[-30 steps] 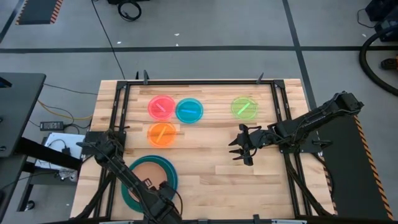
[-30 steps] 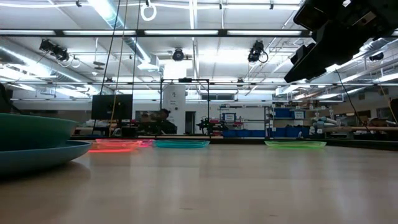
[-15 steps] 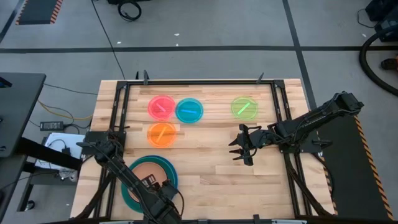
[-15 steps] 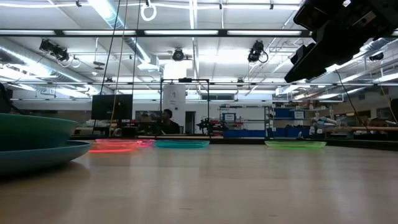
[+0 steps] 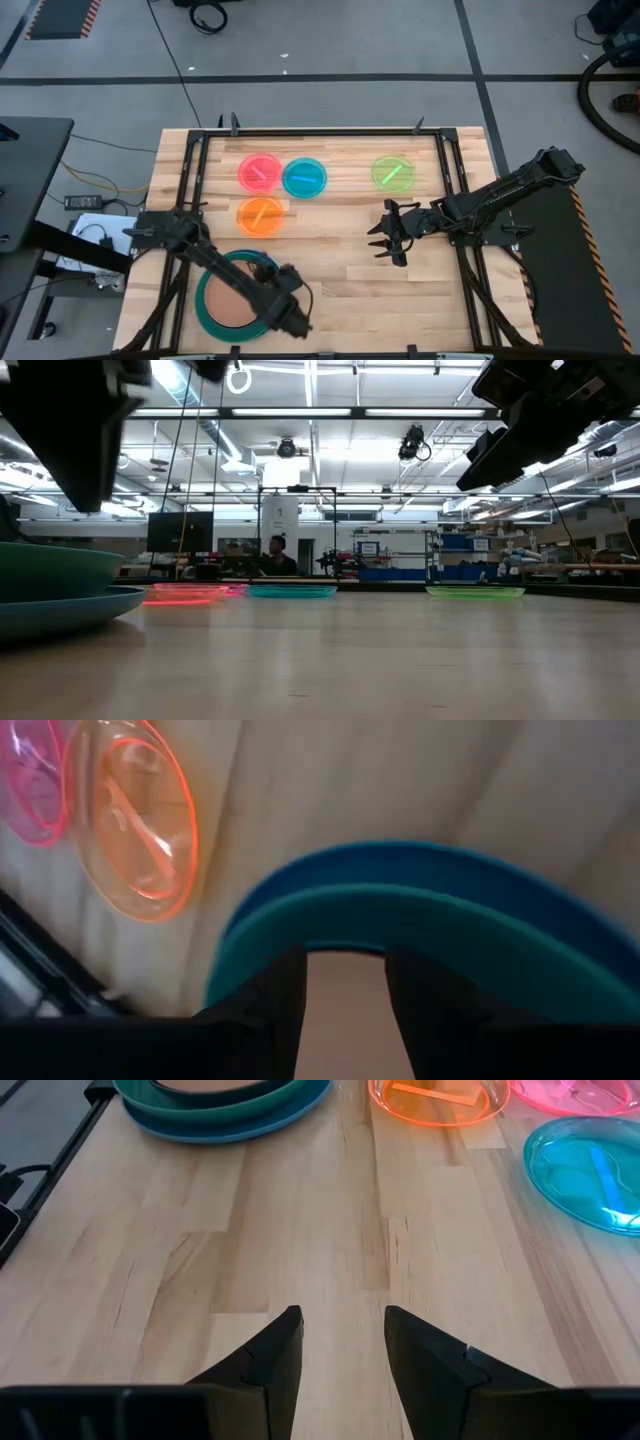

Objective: Stack plastic plates
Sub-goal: Stack the orange plate on top of the light orange plate

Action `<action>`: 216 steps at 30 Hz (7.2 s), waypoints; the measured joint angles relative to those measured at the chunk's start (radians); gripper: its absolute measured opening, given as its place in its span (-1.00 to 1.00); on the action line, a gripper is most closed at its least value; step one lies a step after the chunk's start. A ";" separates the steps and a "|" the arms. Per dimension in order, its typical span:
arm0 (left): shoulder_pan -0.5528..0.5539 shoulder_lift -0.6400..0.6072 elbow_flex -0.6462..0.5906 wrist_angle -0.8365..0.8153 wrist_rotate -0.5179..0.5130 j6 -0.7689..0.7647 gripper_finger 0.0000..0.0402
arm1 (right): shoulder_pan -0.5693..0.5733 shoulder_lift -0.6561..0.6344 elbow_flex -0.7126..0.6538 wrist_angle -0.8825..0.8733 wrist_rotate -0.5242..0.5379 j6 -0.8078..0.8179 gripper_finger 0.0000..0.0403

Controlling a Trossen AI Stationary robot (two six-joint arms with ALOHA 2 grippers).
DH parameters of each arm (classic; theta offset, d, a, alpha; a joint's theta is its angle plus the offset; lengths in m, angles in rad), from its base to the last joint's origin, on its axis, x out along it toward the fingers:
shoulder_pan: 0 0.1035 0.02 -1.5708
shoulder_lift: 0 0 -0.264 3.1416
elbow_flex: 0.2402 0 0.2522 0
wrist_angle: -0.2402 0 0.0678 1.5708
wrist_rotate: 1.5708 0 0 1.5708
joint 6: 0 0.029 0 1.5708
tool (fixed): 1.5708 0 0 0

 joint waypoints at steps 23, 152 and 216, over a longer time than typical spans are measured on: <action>0.175 -0.022 -0.048 0.109 -0.060 0.372 -0.29 | 0.020 0.000 -0.017 -0.003 -0.008 0.002 -0.24; 0.220 -0.262 -0.270 0.060 -0.021 0.161 -0.99 | 0.021 0.000 -0.017 0.001 0.019 0.000 -0.24; -0.216 -0.262 -0.106 0.090 0.208 -0.371 -0.99 | 0.021 0.000 -0.017 0.001 0.026 0.012 -0.24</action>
